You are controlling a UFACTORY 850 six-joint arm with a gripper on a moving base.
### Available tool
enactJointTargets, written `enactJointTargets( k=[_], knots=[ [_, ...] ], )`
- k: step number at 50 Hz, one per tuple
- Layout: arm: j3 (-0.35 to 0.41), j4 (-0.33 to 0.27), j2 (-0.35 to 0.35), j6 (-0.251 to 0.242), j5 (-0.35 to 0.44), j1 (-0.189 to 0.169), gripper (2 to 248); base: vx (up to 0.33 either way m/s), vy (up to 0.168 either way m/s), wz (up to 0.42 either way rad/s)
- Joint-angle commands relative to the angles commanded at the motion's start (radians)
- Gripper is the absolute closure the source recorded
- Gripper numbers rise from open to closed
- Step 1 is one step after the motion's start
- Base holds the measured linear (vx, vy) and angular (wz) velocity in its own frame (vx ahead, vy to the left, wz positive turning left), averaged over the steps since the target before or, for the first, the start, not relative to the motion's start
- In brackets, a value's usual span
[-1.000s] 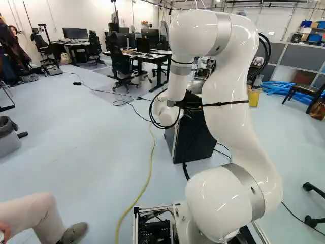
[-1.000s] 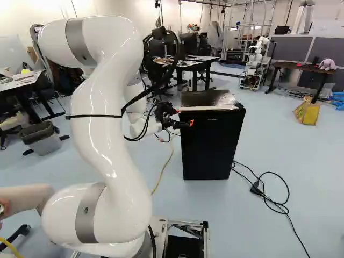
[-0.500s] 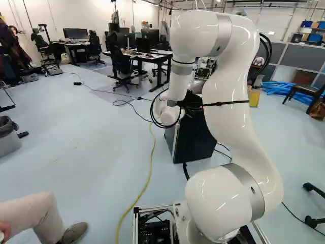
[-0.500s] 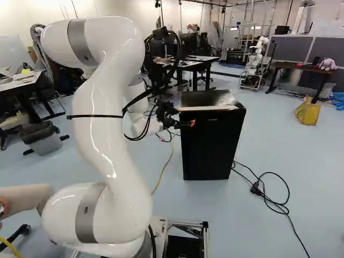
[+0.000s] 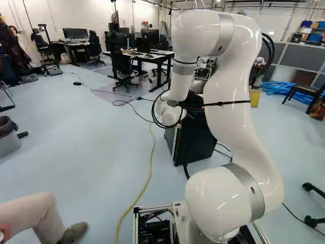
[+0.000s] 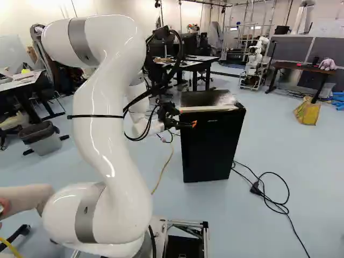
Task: Grab a drink from the fridge
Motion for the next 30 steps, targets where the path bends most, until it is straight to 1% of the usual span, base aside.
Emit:
enactJointTargets(
  k=[30],
  knots=[
    [0.076, 0.000, 0.049, 0.000, 0.000, -0.003, 3, 0.000, 0.000, 0.000]
  ],
)
